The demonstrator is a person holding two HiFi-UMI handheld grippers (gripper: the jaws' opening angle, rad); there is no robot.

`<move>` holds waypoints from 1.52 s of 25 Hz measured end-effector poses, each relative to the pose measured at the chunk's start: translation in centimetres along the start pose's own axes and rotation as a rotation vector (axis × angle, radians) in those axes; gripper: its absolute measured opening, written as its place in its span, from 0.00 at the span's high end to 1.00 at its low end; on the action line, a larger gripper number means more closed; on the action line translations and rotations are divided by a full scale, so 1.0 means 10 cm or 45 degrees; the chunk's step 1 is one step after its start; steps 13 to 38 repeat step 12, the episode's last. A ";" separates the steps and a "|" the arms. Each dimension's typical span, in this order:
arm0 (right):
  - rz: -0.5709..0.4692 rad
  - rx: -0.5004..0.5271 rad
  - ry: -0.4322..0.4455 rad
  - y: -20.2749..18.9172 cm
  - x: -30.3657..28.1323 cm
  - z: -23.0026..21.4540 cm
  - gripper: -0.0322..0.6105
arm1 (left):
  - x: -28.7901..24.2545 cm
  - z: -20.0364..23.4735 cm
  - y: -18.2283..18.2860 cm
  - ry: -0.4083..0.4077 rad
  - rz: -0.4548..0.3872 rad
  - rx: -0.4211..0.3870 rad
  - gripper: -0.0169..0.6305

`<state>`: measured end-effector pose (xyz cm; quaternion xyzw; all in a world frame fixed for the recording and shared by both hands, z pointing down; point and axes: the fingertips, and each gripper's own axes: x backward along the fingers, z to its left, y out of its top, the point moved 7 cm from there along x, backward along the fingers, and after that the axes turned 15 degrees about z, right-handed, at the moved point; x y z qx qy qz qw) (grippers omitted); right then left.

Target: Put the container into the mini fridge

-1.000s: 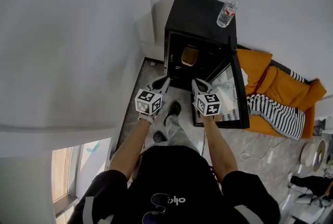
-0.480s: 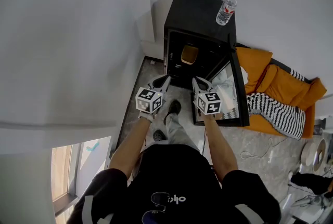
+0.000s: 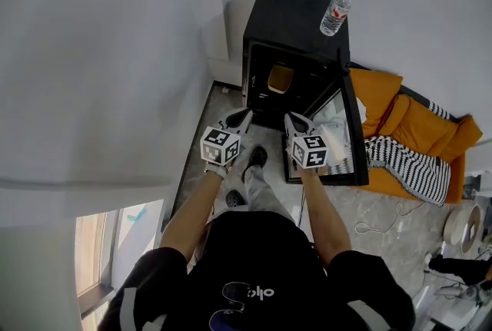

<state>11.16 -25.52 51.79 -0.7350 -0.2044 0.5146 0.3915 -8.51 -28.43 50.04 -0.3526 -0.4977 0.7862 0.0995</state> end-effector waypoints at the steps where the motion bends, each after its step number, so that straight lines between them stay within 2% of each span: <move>1: 0.000 -0.001 0.001 0.00 0.00 0.00 0.94 | 0.00 0.00 0.00 0.000 0.001 0.000 0.96; 38: 0.010 -0.004 0.011 -0.02 -0.01 0.00 0.94 | -0.01 0.01 -0.01 -0.003 0.005 0.007 0.96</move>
